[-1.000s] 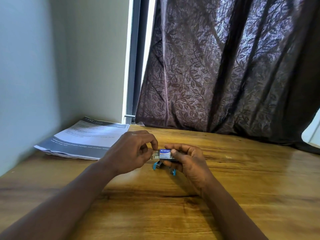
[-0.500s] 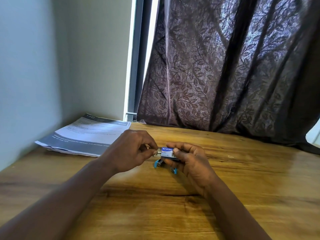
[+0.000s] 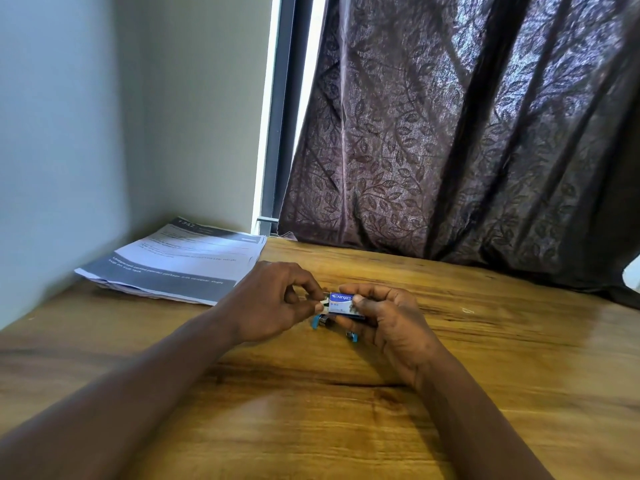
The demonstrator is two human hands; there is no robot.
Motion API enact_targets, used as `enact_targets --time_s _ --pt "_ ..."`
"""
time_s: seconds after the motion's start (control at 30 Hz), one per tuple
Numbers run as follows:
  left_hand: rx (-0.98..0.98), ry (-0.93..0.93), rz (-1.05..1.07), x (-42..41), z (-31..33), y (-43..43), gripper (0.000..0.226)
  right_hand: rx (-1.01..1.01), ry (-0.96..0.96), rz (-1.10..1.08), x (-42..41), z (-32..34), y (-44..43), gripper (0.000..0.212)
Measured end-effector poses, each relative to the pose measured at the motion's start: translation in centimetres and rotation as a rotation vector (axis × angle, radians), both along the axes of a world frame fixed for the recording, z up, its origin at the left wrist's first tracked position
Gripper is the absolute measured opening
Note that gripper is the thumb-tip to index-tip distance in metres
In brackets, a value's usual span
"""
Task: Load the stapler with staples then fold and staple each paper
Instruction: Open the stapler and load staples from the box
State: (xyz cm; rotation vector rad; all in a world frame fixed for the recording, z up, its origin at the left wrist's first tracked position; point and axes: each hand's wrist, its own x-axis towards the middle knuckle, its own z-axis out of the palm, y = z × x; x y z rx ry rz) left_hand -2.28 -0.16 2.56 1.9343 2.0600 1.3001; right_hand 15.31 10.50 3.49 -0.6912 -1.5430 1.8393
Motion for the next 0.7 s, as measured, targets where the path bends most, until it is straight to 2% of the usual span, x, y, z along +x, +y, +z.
enact_targets --time_s 0.23,0.47,0.7 --pt "-0.023 -0.162 0.007 0.66 0.03 0.04 0.011 -0.02 -0.027 0.005 0.29 0.34 0.09 0.021" --pt "-0.013 -0.115 0.051 0.95 -0.05 0.16 0.01 -0.052 -0.023 -0.005 0.29 0.46 0.1 0.02" --pt "0.028 -0.176 0.049 0.68 -0.07 0.36 0.006 -0.111 -0.006 -0.019 0.45 0.79 -0.21 0.02"
